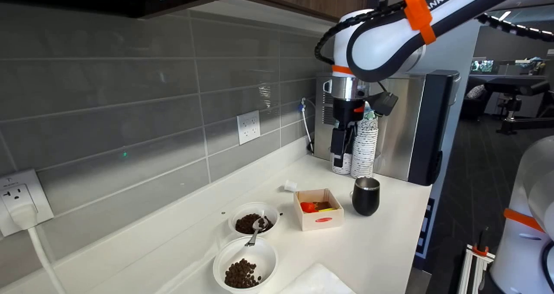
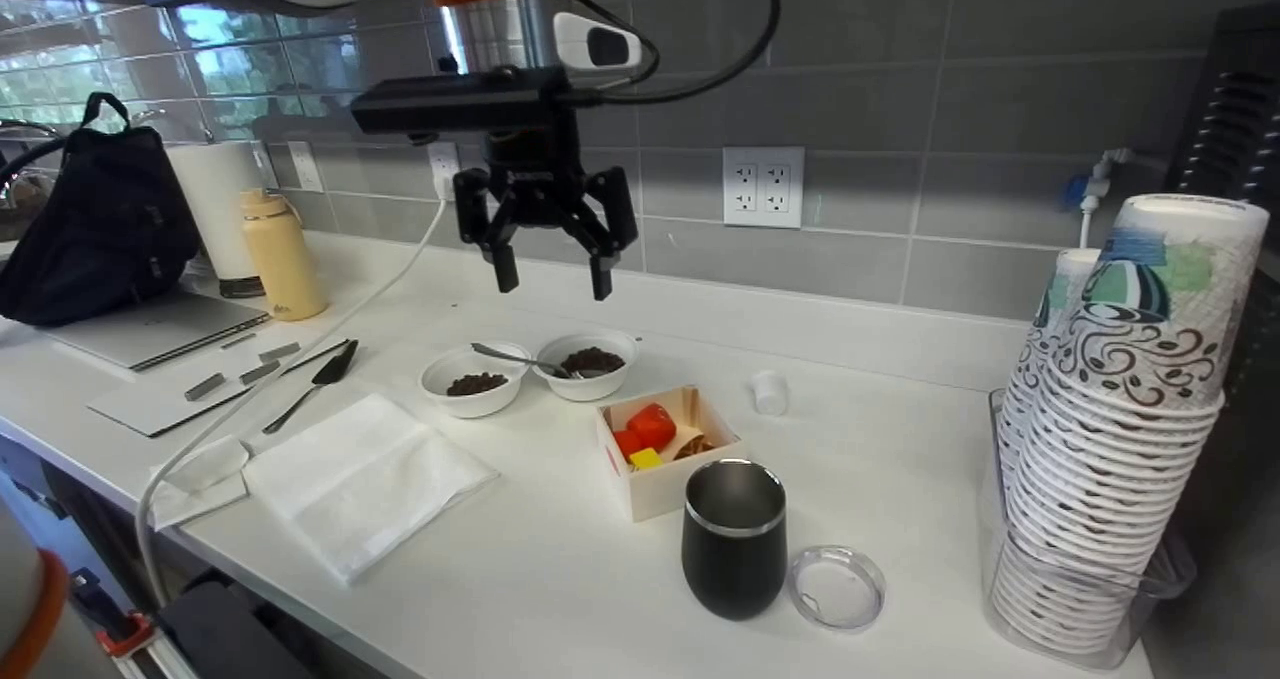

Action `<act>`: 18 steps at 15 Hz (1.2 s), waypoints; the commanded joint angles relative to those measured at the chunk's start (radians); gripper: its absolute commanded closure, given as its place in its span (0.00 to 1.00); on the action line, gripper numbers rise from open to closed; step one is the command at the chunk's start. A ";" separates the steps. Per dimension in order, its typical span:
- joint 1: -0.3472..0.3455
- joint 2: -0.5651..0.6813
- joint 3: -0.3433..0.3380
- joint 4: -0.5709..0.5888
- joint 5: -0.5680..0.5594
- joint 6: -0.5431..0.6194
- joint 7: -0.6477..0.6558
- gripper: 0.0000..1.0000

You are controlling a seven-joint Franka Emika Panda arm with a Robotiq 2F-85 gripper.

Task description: Pick up the red object from the box and put it on the table

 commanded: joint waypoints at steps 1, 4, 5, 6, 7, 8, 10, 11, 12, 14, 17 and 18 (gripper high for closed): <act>0.002 0.087 -0.085 0.000 0.073 0.155 -0.135 0.00; 0.014 0.167 -0.132 0.007 0.133 0.234 -0.232 0.00; 0.021 0.197 -0.141 0.012 0.158 0.248 -0.263 0.00; 0.025 0.232 -0.146 0.018 0.180 0.260 -0.290 0.00; 0.032 0.264 -0.150 0.023 0.207 0.271 -0.318 0.00; 0.037 0.292 -0.151 0.026 0.233 0.282 -0.346 0.00; 0.041 0.352 -0.142 0.031 0.274 0.320 -0.395 0.00; 0.040 0.383 -0.133 0.035 0.292 0.345 -0.414 0.00; 0.038 0.412 -0.126 0.041 0.309 0.363 -0.434 0.00; 0.027 0.465 -0.109 0.057 0.332 0.397 -0.462 0.00; 0.010 0.534 -0.084 0.086 0.376 0.430 -0.511 0.00; 0.003 0.552 -0.074 0.095 0.388 0.436 -0.523 0.00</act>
